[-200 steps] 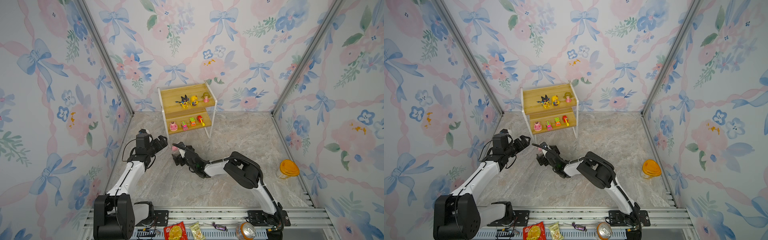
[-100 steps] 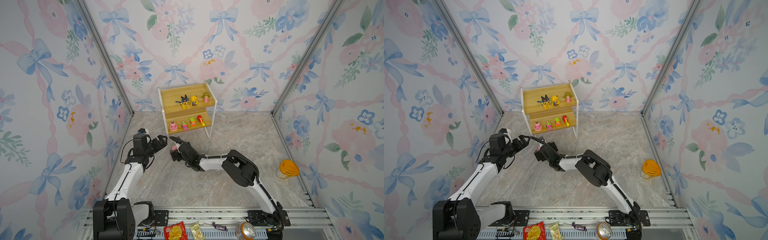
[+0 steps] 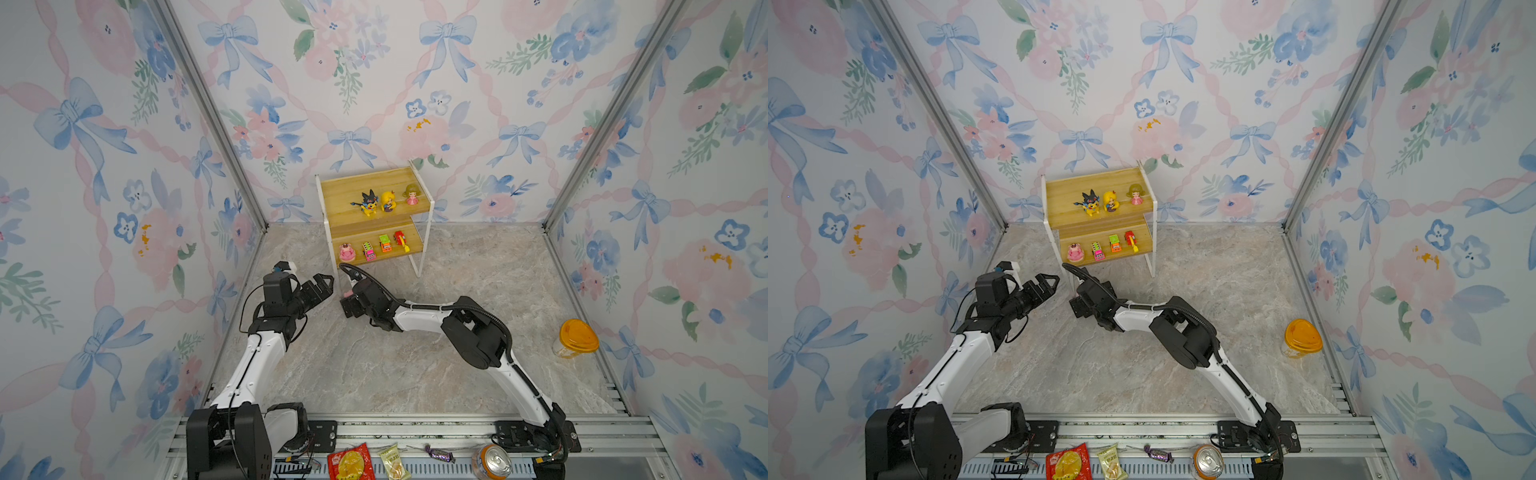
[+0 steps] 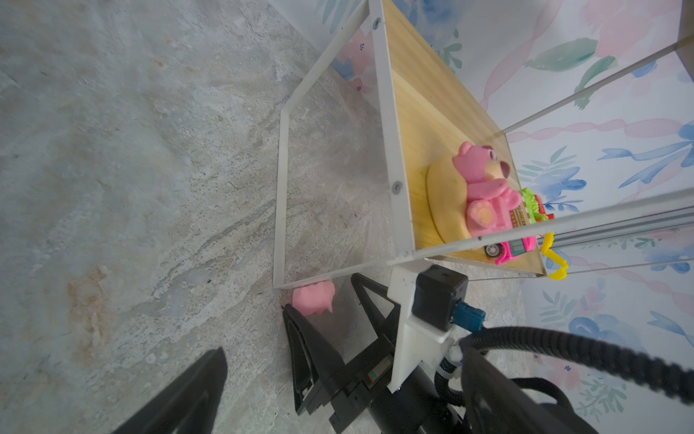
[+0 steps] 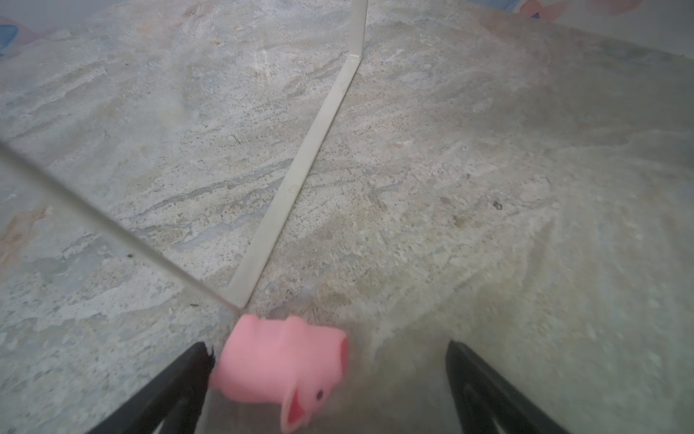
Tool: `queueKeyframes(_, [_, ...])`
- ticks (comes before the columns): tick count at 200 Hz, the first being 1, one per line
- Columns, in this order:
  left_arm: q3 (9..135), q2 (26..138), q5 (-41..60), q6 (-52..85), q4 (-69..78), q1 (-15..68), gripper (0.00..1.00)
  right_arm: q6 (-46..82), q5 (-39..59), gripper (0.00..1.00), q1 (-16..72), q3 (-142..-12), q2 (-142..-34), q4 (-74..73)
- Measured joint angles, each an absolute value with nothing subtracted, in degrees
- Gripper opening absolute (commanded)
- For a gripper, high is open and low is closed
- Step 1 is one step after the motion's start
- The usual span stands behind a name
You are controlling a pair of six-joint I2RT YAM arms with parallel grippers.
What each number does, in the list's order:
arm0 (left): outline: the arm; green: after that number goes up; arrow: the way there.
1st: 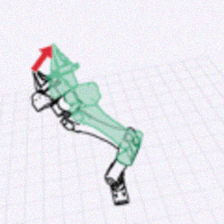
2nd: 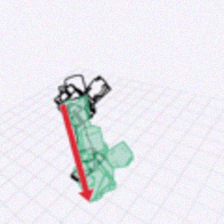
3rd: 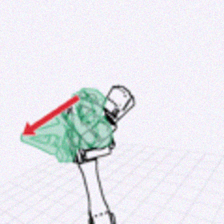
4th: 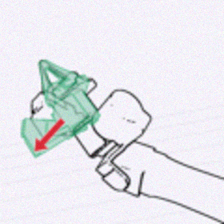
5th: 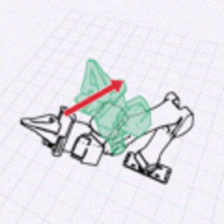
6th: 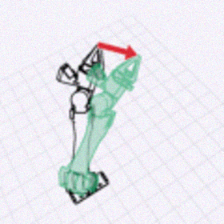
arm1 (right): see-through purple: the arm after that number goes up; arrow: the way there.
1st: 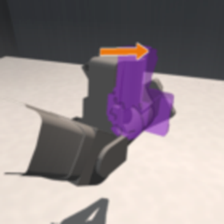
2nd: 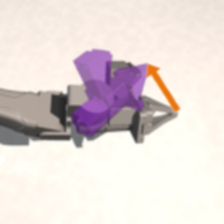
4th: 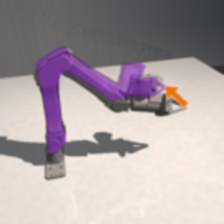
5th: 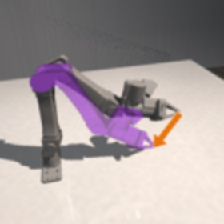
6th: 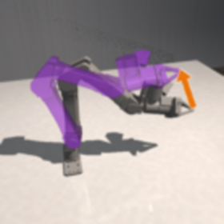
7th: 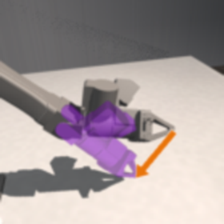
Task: Place and organize the plastic toys onto the shelf
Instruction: 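Close the right gripper on the pink pig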
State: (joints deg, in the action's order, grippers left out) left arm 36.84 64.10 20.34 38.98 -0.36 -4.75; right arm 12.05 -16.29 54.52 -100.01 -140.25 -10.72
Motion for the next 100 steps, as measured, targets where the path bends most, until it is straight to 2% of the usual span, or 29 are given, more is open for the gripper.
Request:
queueKeyframes(19, [36.6,63.8,20.7,39.2,0.2,-5.3,0.98,12.4,-15.6,0.87,54.3,-102.4,-141.4,-8.5])
queueKeyframes(38, [36.5,63.8,21.1,39.2,0.6,-5.7,0.98,12.5,-15.0,0.72,54.3,-102.8,-141.4,-7.6])
queueKeyframes(57, [36.5,63.8,21.6,39.2,0.9,-6.1,0.98,12.8,-15.0,0.62,54.2,-102.0,-141.3,-8.8])
queueKeyframes(76, [36.5,63.8,22.0,39.2,1.2,-6.4,0.98,13.1,-15.0,0.57,54.0,-99.3,-140.4,-12.1])
queueKeyframes(100, [36.5,63.8,22.0,39.2,1.2,-6.5,0.97,13.1,-15.2,0.57,54.1,-93.1,-137.8,-16.8])
